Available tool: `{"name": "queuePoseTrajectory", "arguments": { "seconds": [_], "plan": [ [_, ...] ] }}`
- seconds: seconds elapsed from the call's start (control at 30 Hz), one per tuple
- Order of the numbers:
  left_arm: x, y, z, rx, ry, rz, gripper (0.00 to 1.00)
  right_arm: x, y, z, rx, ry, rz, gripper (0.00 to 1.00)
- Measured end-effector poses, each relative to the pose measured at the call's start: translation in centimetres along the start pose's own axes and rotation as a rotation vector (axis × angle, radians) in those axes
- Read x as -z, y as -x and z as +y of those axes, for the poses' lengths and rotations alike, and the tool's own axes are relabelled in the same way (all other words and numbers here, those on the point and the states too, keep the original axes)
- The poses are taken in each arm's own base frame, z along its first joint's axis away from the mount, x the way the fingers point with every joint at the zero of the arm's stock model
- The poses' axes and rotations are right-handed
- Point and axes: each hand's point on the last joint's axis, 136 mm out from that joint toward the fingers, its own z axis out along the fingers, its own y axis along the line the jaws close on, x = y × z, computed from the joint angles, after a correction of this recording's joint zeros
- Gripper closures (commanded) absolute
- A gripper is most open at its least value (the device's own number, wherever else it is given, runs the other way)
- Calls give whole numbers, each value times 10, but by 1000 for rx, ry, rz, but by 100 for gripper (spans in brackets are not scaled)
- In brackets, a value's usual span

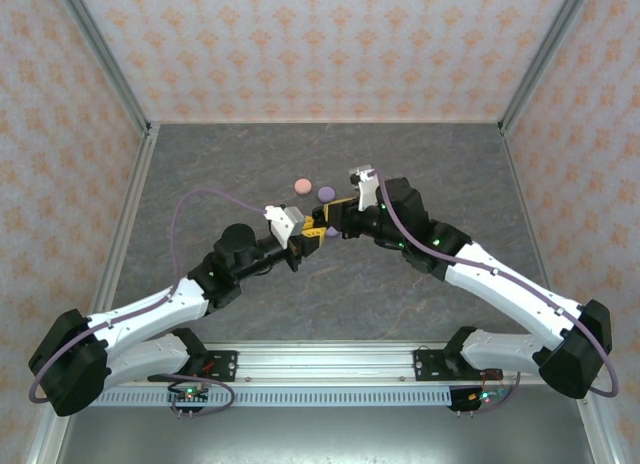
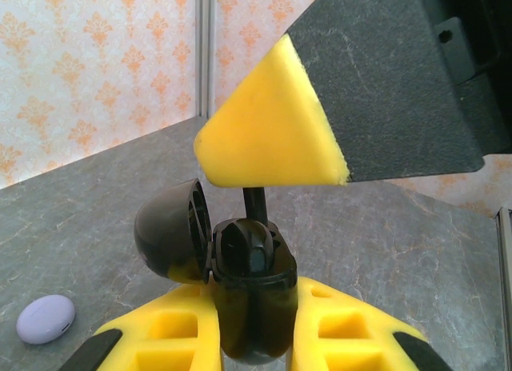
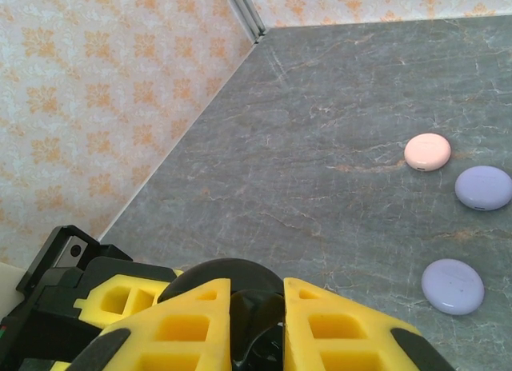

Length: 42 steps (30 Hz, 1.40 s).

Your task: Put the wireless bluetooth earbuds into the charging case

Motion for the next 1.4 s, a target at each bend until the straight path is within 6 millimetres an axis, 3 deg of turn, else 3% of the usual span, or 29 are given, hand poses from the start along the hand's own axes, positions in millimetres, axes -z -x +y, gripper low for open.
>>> {"name": "queuePoseTrajectory", "arguments": {
  "seconds": [0.33,0.5,0.77,0.87,1.03,1.23,1.4],
  "plan": [
    [0,0,0,0,0,0,100,-2,-5,-2,-1,-7,18,82],
    [0,0,0,0,0,0,100,-3,-8,-2,-3,-2,32,76],
    [0,1,-1,-1,-6,-6,100,0,-6,-3,-1,-22,46,51],
    [0,2,-3,-2,-16,-7,100,9,4,4,11,-7,26,40],
    [0,4,-5,-5,-28,-17,100,32,30,6,3,31,-39,31],
    [3,14,-11,-14,-58,-54,100,37,31,-4,-46,62,-12,36],
    [9,29,-19,-30,-96,-106,100,34,23,2,-74,123,39,38]
  ]
}}
